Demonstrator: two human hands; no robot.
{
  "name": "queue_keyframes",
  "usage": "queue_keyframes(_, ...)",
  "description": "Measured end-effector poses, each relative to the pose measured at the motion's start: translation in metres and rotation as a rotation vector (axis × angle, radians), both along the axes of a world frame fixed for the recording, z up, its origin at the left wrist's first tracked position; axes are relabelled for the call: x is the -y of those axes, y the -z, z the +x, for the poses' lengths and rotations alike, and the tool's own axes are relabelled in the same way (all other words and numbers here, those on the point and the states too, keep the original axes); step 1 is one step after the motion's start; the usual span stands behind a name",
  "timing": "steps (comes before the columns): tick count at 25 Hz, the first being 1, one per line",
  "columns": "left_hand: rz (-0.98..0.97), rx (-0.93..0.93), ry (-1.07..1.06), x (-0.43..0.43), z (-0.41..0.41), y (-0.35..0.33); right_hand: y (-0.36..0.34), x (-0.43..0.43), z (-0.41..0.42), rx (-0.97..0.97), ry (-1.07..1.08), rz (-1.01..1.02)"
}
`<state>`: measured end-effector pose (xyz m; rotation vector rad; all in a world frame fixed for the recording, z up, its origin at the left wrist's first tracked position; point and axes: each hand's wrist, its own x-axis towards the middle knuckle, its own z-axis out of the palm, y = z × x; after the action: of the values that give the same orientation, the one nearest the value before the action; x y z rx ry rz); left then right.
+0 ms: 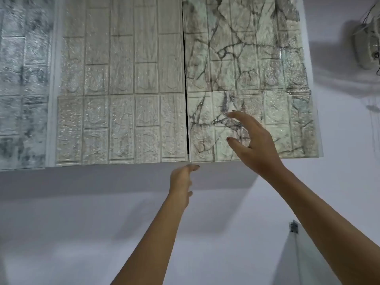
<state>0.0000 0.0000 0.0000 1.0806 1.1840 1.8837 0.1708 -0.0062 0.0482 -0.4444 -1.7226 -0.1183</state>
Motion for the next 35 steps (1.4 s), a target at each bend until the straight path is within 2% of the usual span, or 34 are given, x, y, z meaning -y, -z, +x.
queue_keyframes(3, -0.033, 0.215, 0.279, -0.019, -0.002, -0.006, 0.003, -0.013, -0.008, 0.064, 0.035, -0.013)
queue_keyframes(9, 0.166, 0.451, 0.474, -0.048, -0.003, -0.015, 0.017, -0.022, -0.014, 0.093, 0.045, -0.044)
queue_keyframes(12, 0.158, 0.467, 0.479, -0.036, 0.002, -0.011, 0.025, -0.016, -0.008, 0.124, 0.063, -0.051)
queue_keyframes(15, 0.147, 0.533, 0.375, -0.014, 0.015, -0.006, 0.026, 0.001, -0.002, 0.125, 0.103, -0.037)
queue_keyframes(20, 0.286, 0.558, 0.371, 0.051, 0.063, 0.007, 0.014, 0.047, 0.005, 0.132, 0.142, -0.023)
queue_keyframes(22, 0.324, 0.446, 0.437, 0.079, 0.082, 0.013, 0.006, 0.071, 0.011, 0.098, 0.177, -0.009)
queue_keyframes(26, 0.328, -0.017, 0.628, 0.112, 0.111, 0.02, 0.001, 0.118, 0.054, -0.044, 0.42, 0.055)
queue_keyframes(29, 0.331, -0.249, 0.474, 0.124, 0.14, 0.012, 0.007, 0.135, 0.092, -0.049, 0.584, 0.146)
queue_keyframes(33, 0.468, -0.524, 0.083, 0.123, 0.177, 0.01, 0.01, 0.147, 0.139, -0.042, 0.723, 0.197)
queue_keyframes(35, 0.542, -0.681, -0.047, 0.12, 0.186, 0.01, 0.012, 0.153, 0.168, -0.05, 0.862, 0.232)
